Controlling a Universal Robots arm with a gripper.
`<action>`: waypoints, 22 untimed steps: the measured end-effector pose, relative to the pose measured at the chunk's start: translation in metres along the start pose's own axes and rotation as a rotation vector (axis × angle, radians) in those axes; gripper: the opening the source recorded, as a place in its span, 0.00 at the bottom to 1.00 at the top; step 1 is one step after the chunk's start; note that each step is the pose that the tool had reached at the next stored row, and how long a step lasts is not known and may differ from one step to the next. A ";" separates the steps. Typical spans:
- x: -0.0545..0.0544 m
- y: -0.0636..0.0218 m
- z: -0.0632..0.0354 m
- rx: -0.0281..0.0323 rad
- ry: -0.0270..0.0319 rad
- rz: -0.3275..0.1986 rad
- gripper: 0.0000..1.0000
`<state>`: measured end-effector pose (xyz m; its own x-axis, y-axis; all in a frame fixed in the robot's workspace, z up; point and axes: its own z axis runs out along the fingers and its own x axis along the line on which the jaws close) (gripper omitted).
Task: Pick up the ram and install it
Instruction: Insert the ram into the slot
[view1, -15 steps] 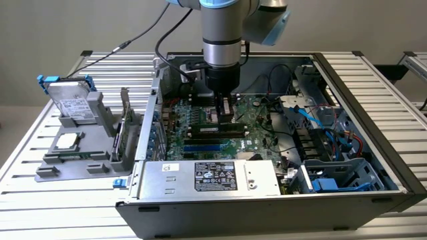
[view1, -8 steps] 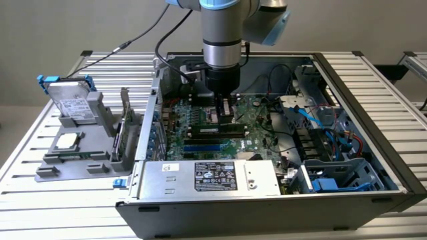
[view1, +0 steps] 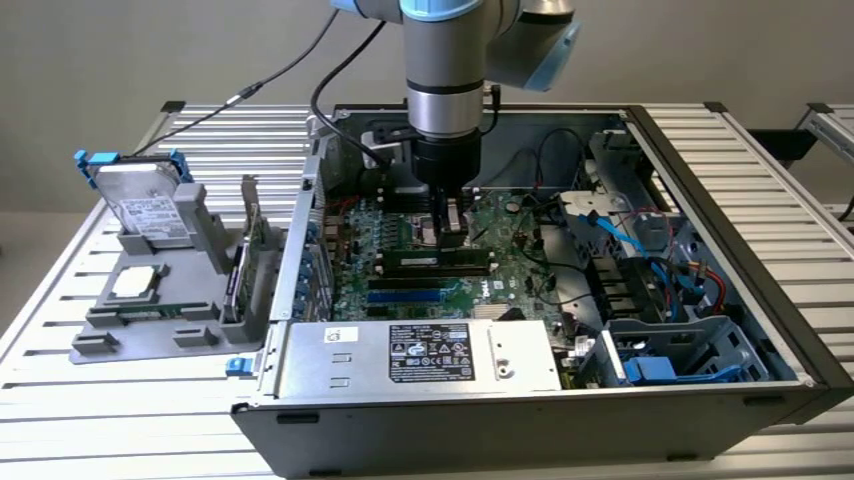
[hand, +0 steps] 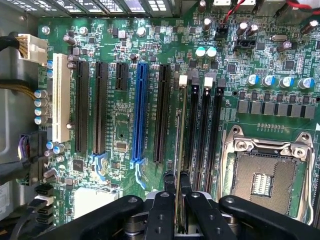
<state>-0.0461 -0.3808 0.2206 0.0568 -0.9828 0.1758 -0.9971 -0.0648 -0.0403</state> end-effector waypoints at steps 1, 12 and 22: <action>0.000 0.0000 0.0001 0.0000 -0.0001 0.000 0.14; 0.000 -0.0004 0.0011 -0.0004 -0.0004 0.003 0.14; 0.000 -0.0009 0.0011 -0.0003 -0.0004 0.003 0.14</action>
<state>-0.0452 -0.3806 0.2195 0.0535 -0.9831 0.1752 -0.9973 -0.0615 -0.0406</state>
